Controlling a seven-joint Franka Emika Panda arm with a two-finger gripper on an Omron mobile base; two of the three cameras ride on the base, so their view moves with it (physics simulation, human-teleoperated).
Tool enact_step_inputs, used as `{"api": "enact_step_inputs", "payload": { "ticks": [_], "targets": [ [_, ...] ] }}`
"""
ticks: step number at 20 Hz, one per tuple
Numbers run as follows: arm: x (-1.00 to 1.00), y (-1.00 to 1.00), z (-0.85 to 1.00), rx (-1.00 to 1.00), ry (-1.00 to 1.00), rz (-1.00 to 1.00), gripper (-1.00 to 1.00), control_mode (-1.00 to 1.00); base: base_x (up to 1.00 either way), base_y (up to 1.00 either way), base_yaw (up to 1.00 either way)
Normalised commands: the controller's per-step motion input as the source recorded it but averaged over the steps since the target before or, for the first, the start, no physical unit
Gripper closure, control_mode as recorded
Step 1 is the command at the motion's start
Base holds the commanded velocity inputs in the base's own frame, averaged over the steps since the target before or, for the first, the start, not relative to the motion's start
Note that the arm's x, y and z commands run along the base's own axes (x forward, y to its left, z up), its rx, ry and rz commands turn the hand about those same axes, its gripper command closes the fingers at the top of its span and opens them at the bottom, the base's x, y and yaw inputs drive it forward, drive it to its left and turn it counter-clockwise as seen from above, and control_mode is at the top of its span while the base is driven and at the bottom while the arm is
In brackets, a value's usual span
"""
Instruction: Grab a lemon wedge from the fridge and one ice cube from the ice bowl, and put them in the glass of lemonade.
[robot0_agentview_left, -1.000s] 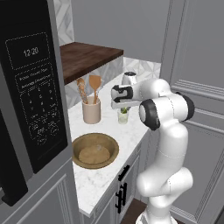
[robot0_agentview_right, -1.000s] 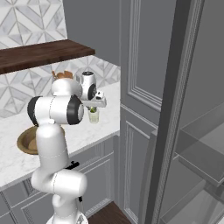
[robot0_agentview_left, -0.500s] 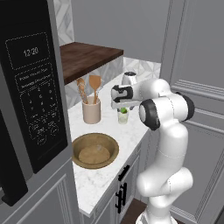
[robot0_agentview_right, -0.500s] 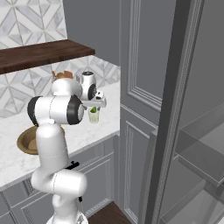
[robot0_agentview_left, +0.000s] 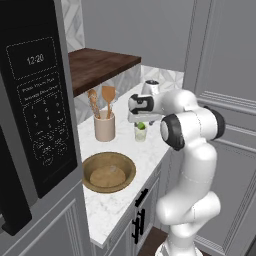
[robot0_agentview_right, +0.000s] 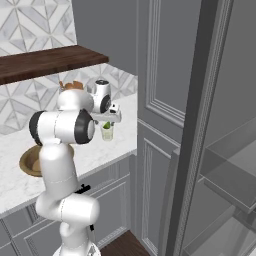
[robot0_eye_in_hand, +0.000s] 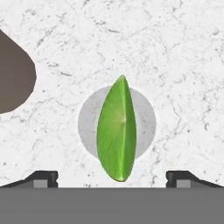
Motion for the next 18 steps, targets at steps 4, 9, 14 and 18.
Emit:
{"api": "enact_step_inputs", "payload": {
  "ticks": [4,9,14,18],
  "targets": [
    [-0.33,0.0,0.08,0.05,0.0,0.0,-1.0,-1.0,0.0,0.0,0.0],
    [-0.58,0.0,0.11,0.06,-0.02,0.0,-1.0,-1.0,0.0,0.0,0.0],
    [-0.95,0.0,0.0,0.05,-0.05,0.0,-1.0,-1.0,0.0,0.0,0.0],
    [-1.0,0.0,0.37,0.0,0.0,0.01,-1.0,-1.0,0.0,0.0,0.0]
  ]
}}
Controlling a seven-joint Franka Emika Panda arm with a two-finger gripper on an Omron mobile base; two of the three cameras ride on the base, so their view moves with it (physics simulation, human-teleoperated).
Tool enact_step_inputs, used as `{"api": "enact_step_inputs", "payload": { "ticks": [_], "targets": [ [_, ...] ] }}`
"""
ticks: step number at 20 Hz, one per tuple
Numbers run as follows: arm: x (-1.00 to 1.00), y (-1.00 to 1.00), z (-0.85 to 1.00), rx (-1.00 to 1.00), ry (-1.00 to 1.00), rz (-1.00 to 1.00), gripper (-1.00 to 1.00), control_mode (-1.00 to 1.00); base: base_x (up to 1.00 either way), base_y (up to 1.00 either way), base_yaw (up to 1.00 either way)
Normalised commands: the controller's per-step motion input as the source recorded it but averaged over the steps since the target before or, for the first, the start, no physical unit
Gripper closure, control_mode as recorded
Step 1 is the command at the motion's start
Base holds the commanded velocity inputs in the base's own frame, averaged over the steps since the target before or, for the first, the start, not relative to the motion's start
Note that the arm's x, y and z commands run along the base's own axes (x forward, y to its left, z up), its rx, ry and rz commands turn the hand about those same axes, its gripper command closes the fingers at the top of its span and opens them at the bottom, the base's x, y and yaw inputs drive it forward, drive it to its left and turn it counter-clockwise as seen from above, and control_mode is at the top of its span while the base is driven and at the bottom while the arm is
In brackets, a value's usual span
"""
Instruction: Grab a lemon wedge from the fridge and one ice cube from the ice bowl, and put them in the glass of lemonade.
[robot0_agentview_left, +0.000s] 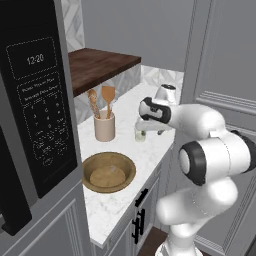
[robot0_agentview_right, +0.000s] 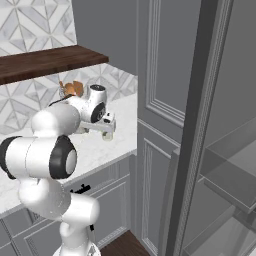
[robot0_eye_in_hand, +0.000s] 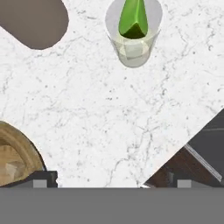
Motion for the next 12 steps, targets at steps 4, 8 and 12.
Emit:
{"api": "enact_step_inputs", "payload": {
  "ticks": [4,8,12],
  "targets": [
    [-0.88,0.0,0.98,-0.03,0.07,0.03,-1.0,-1.0,0.0,0.0,0.0],
    [-0.81,0.0,1.0,-0.1,0.15,0.04,-1.0,-1.0,0.0,0.0,0.0],
    [-1.0,0.0,0.19,-0.02,-0.03,0.0,-1.0,-1.0,0.0,0.0,0.0]
  ]
}}
